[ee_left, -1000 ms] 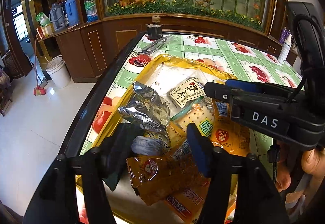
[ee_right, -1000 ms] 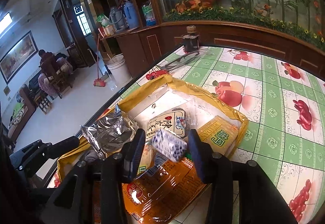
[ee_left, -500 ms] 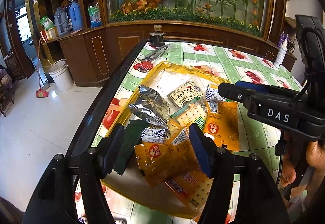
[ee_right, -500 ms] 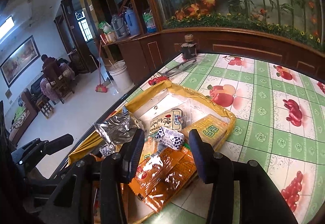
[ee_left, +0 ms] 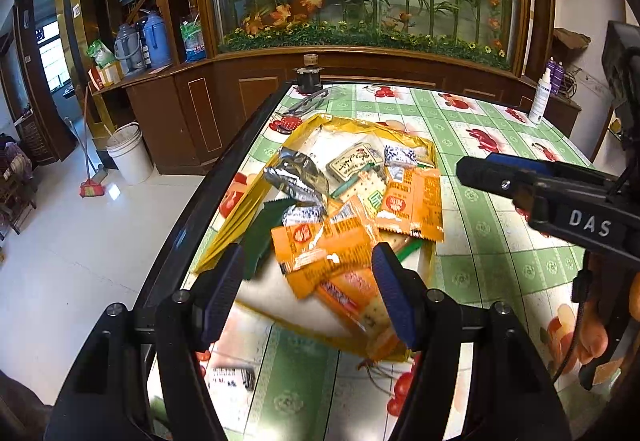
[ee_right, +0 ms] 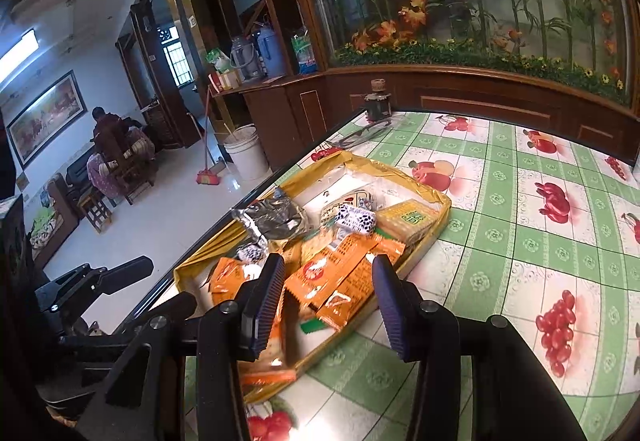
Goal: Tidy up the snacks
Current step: 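Open both tools to drop the candies into the tray, then move both open tools toward the white candies beside the cherry tomatoes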
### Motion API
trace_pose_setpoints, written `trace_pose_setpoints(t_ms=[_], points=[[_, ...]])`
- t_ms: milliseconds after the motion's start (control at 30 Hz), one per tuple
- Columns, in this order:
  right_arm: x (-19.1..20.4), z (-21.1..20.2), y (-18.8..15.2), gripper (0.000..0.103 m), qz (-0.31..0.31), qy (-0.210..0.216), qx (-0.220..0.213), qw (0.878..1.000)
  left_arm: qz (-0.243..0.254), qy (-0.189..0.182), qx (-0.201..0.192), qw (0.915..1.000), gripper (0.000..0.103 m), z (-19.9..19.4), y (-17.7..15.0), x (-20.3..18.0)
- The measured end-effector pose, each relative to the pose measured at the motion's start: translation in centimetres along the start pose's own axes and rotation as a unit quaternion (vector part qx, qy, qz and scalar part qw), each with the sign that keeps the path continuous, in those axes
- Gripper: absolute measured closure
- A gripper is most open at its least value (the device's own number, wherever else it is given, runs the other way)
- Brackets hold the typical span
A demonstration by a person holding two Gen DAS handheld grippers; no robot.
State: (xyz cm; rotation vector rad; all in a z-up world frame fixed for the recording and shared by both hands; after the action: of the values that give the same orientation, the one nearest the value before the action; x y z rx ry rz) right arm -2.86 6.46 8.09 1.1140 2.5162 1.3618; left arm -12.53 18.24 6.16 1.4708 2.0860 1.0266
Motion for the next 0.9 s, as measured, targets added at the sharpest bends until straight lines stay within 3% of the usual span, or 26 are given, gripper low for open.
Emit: trace_pose_setpoints(t_ms=[333,600,767,900], points=[[2.0,-3.5,-3.7,0.056,-0.008,0.014,-0.001,1.000,-0.012,0.024,-0.012,0.9995,0.033,-4.0,-6.1,1.1],[6.5,-3.3,-6.0,0.056,-0.055,0.065,0.019,0.996,-0.006,0.020,-0.019,0.9996,0.033,-8.3,-10.3,1.9],[10.7,-2.0,-7.7,0.056,-0.121,0.119,0.043,0.985,-0.007,0.017,-0.025,0.9995,0.033,-11.2,-12.6,2.6],[14.4,0.4,-9.2,0.057,-0.182,0.163,0.080,0.966,-0.023,0.018,-0.029,0.9991,0.033,-12.5,-13.2,3.4]])
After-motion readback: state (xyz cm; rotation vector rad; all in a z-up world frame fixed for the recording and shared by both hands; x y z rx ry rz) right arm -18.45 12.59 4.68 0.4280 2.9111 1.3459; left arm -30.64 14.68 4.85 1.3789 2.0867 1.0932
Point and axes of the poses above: each gripper's, at about its wrist camera, not at the fingertips, and z roughly the way its jaws point, x to its left, y to its top, the point moved 4 cm from there along z, roughly the way its jaws point, and after that the axes turned 4 degrees about z, right-handed, at the moved point
